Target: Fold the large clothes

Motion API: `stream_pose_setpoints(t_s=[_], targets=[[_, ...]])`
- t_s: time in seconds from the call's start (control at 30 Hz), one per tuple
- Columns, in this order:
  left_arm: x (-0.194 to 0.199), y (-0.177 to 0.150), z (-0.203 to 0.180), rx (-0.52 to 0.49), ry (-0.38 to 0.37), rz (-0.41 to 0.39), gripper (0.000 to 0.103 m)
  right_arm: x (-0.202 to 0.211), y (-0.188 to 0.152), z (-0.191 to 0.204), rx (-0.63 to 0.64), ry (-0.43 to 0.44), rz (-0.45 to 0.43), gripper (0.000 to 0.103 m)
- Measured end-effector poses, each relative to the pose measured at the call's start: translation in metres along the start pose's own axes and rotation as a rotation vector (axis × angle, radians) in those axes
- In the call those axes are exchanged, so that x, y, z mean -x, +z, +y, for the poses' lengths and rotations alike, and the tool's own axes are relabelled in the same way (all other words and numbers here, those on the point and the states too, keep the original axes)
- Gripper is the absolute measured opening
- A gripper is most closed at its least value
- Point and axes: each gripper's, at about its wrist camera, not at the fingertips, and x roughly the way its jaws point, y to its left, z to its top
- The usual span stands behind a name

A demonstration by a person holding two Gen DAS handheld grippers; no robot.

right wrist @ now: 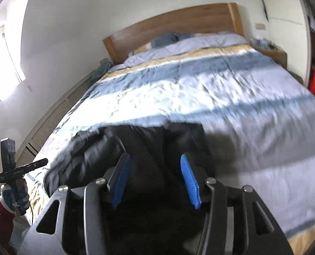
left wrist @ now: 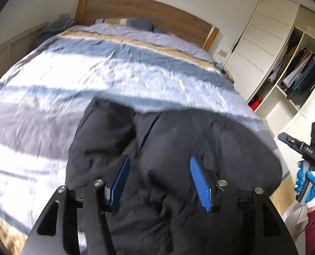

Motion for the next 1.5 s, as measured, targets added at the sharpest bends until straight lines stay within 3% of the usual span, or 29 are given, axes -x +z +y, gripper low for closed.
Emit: stream_pose_setpoints(t_s=[0.1, 0.3, 0.47, 0.57, 0.77, 1.1, 1.27, 1.5], targets=[[-0.026, 0.028, -0.018, -0.006, -0.027, 0.002, 0.060, -0.034, 0.026, 0.021, 0.039, 0.026, 0.021, 0.049], [-0.094, 0.056, -0.046, -0.032, -0.037, 0.061, 0.060, -0.101, 0.038, 0.062, 0.111, 0.050, 0.101, 0.050], [-0.130, 0.038, -0.049, -0.054, -0.010, 0.116, 0.060, -0.148, 0.013, 0.072, 0.169, 0.023, 0.206, 0.050], [-0.142, 0.001, -0.046, -0.103, 0.038, 0.160, 0.060, -0.164, -0.027, 0.065, 0.190, -0.008, 0.287, 0.050], [-0.133, -0.039, -0.052, -0.164, 0.090, 0.205, 0.060, -0.144, -0.072, 0.068, 0.202, -0.024, 0.339, 0.051], [-0.074, -0.088, -0.066, -0.197, 0.106, 0.149, 0.061, -0.073, -0.104, 0.082, 0.219, -0.028, 0.319, 0.051], [-0.084, -0.108, -0.068, -0.231, 0.144, 0.137, 0.062, -0.076, -0.128, 0.077, 0.224, -0.047, 0.305, 0.051], [-0.111, -0.107, -0.058, -0.186, 0.151, 0.147, 0.064, -0.103, -0.138, 0.063, 0.161, -0.061, 0.276, 0.052]])
